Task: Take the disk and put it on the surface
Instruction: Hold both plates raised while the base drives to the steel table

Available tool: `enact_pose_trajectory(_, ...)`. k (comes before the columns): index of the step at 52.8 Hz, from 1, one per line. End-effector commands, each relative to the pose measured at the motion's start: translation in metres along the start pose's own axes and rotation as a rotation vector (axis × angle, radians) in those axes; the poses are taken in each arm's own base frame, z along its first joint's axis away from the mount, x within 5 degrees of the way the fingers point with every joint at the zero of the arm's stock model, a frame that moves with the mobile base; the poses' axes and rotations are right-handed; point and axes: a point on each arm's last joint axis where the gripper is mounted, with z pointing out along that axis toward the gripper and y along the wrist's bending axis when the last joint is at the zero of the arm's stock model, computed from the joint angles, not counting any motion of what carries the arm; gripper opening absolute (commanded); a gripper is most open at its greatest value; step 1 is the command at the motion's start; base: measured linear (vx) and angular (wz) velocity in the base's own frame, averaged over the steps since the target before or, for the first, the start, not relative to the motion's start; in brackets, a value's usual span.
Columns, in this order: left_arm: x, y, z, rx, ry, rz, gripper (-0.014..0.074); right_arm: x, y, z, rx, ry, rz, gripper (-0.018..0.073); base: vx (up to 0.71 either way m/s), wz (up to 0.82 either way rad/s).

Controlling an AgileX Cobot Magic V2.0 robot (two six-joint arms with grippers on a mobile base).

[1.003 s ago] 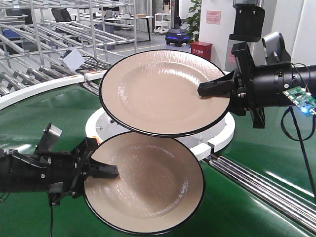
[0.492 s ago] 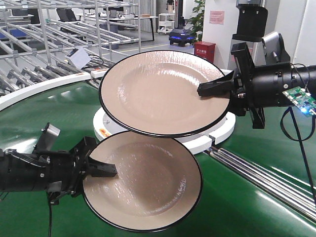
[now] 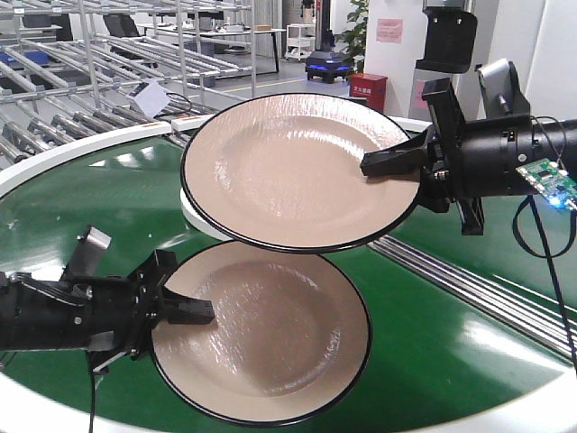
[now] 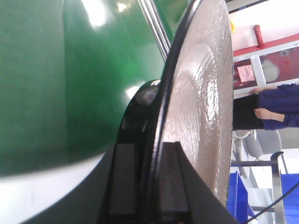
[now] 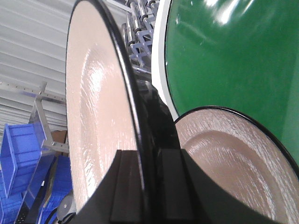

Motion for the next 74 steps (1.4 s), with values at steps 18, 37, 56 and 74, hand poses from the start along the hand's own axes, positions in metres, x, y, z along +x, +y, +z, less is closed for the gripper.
enact_pose_trajectory(18,-0.0042,-0.0298,-0.0138,0.127,-0.054,-0.034,-0.0001,-0.0027,0.0396,-0.0196,-0.146,-0.096,-0.009,-0.0008,-0.34,-0.16)
enact_pose_trajectory(37,-0.0041,-0.0299,-0.0138,0.127,-0.053,-0.034,-0.0001,-0.0027,0.0396,-0.0196,-0.146,-0.096,-0.009,-0.0008,-0.25,-0.47)
enact_pose_trajectory(56,-0.0041,-0.0299,-0.0138,0.127,-0.053,-0.034,-0.0001,-0.0027,0.0396,-0.0196,-0.146,-0.096,-0.009,-0.0008,-0.14,-0.72)
enact_pose_trajectory(74,-0.0041,-0.0299,-0.0138,0.127,-0.053,-0.034,-0.0001,-0.0027,0.0396,-0.0196,-0.146,-0.096,-0.009,-0.0008,-0.04,-0.68)
